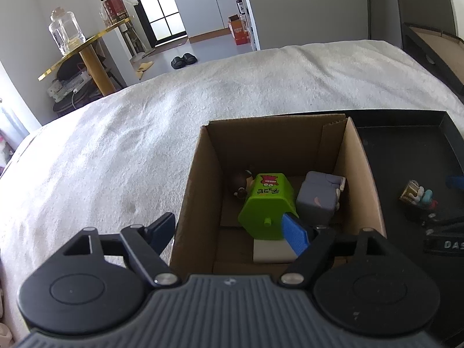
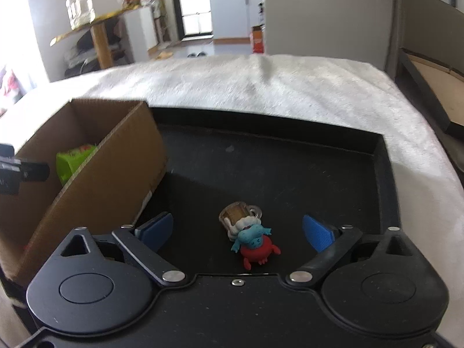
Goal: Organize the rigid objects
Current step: 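Move the right gripper to the blue-red figure with cup and grasp it, then carry the blue-red figure into the cardboard box and release it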
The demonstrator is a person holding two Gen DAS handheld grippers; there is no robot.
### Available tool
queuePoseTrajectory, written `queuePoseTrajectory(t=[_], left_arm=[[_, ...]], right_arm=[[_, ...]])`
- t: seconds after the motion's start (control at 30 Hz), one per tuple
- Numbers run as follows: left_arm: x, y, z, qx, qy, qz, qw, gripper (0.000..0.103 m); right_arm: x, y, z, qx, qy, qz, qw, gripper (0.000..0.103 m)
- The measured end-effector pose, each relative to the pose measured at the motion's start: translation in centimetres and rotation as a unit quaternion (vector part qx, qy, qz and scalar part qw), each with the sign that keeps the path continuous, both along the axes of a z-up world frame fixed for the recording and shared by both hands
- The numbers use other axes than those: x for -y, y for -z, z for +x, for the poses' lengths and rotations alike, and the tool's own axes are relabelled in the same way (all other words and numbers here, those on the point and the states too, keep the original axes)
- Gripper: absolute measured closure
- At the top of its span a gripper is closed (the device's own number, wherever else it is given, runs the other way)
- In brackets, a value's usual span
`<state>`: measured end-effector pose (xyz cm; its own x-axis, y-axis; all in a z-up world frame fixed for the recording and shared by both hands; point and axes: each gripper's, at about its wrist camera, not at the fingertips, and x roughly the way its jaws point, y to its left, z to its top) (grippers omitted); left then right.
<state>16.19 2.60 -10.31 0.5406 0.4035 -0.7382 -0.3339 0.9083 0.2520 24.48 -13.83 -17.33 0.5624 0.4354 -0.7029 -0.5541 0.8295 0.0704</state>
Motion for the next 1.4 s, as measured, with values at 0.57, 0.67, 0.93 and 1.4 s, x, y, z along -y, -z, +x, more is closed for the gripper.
queuePoseTrajectory(t=[0.57, 0.67, 0.93, 1.4], left_arm=[[0.6, -0.2, 0.1, 0.003, 0.001, 0.007, 1.0, 0.023], [0.6, -0.2, 0.2, 0.003, 0.001, 0.008, 1.0, 0.023], [0.7, -0.2, 0.2, 0.003, 0.001, 0.008, 1.0, 0.023], [0.3, -0.7, -0.3, 0.01, 0.003, 0.008, 0.9999, 0.023]], right_arm=[[0.3, 2.0, 0.8, -0.001, -0.113, -0.048, 0.992, 0.043], [0.2, 1.8, 0.3, 0.007, -0.139, -0.056, 0.989, 0.046], [0.2, 1.3, 0.0, 0.014, -0.145, -0.061, 0.987, 0.055], [0.2, 0.7, 0.0, 0.024, -0.13, -0.07, 0.989, 0.065]])
